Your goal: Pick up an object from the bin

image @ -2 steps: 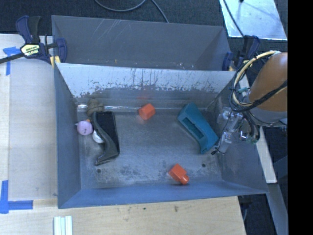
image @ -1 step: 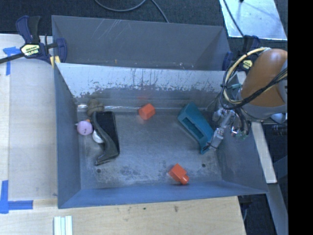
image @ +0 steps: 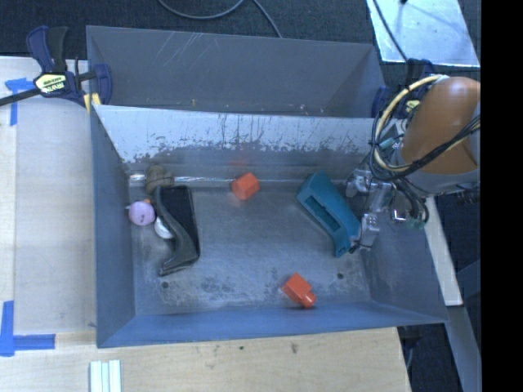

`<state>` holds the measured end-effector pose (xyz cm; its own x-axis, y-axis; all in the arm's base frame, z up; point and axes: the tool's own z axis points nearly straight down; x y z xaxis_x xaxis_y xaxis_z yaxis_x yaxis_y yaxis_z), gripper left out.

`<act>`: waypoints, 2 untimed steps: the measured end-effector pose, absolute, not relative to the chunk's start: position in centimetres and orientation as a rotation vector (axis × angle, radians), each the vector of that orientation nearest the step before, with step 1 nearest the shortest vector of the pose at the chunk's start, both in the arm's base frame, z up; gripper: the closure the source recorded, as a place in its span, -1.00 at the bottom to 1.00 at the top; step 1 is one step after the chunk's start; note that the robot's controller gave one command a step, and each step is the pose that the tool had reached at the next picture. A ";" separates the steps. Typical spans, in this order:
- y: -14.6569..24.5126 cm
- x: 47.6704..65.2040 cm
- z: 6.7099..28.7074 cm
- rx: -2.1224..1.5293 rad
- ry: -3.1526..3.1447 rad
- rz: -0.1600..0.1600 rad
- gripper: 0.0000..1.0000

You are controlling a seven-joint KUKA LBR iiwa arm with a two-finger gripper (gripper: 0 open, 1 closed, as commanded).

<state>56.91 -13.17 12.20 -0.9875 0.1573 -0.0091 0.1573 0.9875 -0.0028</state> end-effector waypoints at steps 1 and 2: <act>-11.7 56.9 9.2 0.828 3.024 -0.003 -1.00; -11.6 59.0 7.3 0.640 3.060 -0.009 1.00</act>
Offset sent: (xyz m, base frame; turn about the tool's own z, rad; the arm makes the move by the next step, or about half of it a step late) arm 0.0191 0.0187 -0.0520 0.2535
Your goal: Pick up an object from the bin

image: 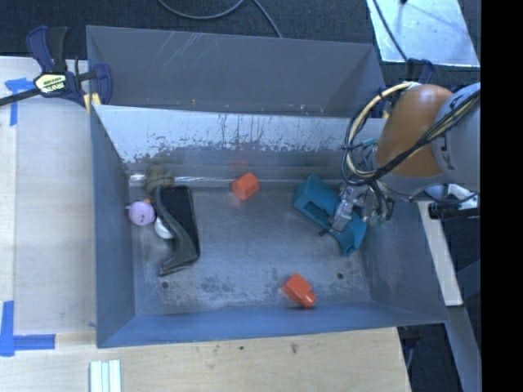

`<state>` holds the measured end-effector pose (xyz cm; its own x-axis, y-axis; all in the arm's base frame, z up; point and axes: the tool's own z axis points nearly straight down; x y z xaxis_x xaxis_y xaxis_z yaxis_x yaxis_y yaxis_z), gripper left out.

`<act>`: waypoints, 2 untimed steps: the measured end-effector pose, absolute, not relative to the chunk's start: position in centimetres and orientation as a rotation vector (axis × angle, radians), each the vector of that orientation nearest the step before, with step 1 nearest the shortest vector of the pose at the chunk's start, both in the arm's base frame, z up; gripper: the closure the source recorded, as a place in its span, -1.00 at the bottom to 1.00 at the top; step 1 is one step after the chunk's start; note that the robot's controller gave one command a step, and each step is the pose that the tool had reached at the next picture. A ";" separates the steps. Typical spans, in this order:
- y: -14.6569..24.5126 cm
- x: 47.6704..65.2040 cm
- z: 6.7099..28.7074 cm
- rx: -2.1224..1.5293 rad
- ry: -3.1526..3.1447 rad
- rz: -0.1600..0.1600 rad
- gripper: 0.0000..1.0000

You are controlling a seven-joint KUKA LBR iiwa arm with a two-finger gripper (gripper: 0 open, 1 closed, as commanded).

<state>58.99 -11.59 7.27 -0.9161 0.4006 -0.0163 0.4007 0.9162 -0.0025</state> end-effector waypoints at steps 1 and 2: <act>-11.6 59.0 7.3 0.640 3.060 -0.009 1.00; -11.6 58.9 7.5 0.640 3.060 -0.010 1.00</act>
Offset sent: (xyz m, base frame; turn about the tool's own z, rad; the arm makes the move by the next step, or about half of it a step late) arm 0.0001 -0.0001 0.0540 0.0000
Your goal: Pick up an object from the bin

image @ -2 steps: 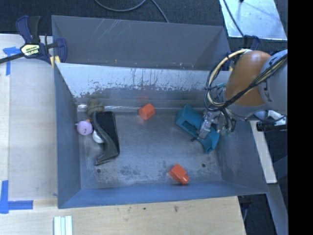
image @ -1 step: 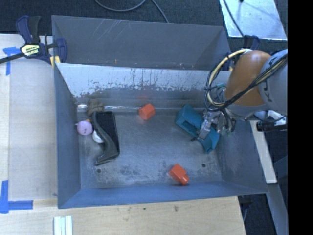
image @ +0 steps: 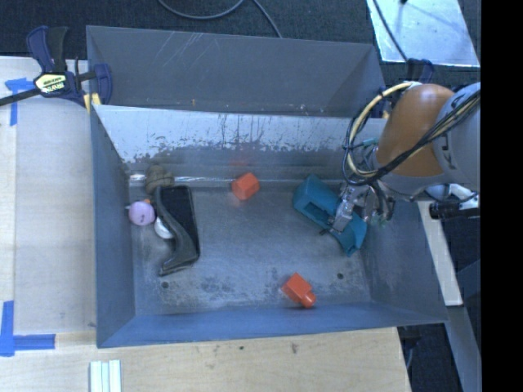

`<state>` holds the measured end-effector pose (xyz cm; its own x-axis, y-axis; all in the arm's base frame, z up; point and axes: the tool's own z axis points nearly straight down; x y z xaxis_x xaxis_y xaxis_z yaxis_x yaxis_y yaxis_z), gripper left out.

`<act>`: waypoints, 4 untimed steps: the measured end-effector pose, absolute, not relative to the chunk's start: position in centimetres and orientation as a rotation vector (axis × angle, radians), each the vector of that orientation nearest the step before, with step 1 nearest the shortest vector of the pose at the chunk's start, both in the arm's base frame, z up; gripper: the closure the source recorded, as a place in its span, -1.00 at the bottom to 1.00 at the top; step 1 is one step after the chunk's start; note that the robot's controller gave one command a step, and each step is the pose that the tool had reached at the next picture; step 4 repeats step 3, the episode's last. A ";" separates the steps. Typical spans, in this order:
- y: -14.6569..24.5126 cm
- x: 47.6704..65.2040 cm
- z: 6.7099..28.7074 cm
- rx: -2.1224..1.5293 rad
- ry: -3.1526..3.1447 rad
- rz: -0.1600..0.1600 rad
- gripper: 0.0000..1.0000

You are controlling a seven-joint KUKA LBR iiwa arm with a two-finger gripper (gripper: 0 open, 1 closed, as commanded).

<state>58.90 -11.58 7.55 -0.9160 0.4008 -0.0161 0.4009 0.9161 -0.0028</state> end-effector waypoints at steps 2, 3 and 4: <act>-11.5 58.7 10.5 0.639 3.067 -0.008 1.00; -11.5 58.7 11.7 0.639 3.066 -0.008 1.00; -11.5 58.7 11.7 0.639 3.066 -0.008 1.00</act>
Offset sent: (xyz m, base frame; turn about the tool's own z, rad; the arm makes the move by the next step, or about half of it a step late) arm 0.0000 -0.0001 0.0085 0.0000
